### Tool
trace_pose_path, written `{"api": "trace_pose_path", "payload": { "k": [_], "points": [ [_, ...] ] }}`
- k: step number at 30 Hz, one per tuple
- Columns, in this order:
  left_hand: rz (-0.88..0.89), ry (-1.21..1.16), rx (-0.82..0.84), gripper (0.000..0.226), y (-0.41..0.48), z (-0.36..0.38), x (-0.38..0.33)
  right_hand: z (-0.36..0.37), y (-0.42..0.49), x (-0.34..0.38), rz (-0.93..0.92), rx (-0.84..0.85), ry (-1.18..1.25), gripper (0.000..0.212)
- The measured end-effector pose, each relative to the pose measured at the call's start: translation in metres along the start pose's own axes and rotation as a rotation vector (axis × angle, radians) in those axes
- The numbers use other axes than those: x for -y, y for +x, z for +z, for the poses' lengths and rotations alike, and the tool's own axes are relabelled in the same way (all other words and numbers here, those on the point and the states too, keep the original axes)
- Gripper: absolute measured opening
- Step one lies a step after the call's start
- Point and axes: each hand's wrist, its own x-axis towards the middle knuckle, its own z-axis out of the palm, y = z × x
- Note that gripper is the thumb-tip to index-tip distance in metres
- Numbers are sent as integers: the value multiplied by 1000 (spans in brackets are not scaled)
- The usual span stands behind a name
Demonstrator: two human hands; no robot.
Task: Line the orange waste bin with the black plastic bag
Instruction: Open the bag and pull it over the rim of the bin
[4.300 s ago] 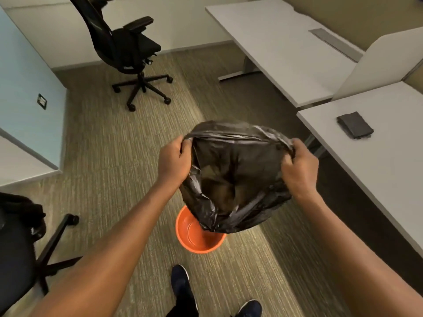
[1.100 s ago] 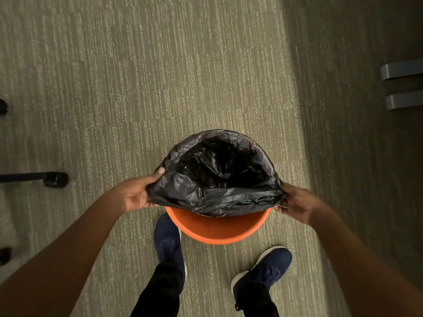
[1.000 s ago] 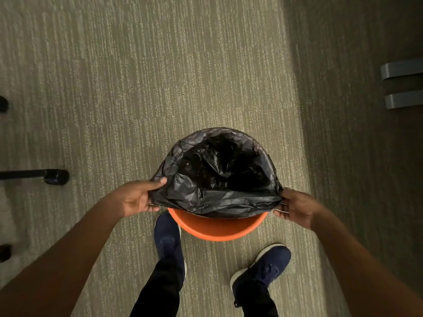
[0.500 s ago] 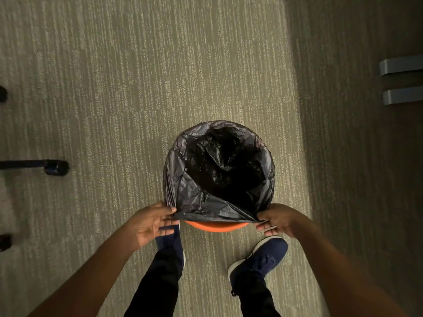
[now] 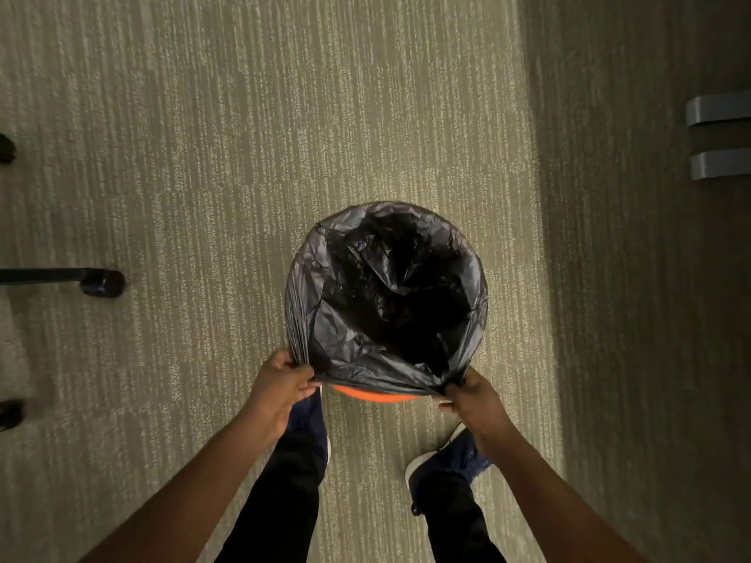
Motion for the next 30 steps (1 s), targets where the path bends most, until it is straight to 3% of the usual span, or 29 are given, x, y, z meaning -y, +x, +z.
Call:
{"api": "trace_pose_path", "payload": {
  "k": [4, 7, 13, 18, 23, 28, 30],
  "points": [
    [-5, -167, -31, 21, 6, 18, 1, 18, -2, -1, 49, -59, 187, 26],
    [-19, -200, -49, 27, 9, 27, 10, 33, 1, -2, 149, -15, 209, 21],
    [-8, -196, 37, 36, 25, 13, 17, 43, 10, -10, 127, -56, 185, 31],
    [-28, -146, -56, 20, 44, 6, 15, 46, 20, -14, 95, -69, 121, 39],
    [-67, -205, -155, 26, 67, 18, 0, 50, 27, -12, 98, -105, 169, 41],
    [-104, -263, -188, 31, 77, 28, -18, 34, 37, -5, 182, -86, 357, 22],
    [-82, -294, -209, 27, 74, 25, -29, 19, 40, 6, 209, -151, 458, 17]
  ]
}}
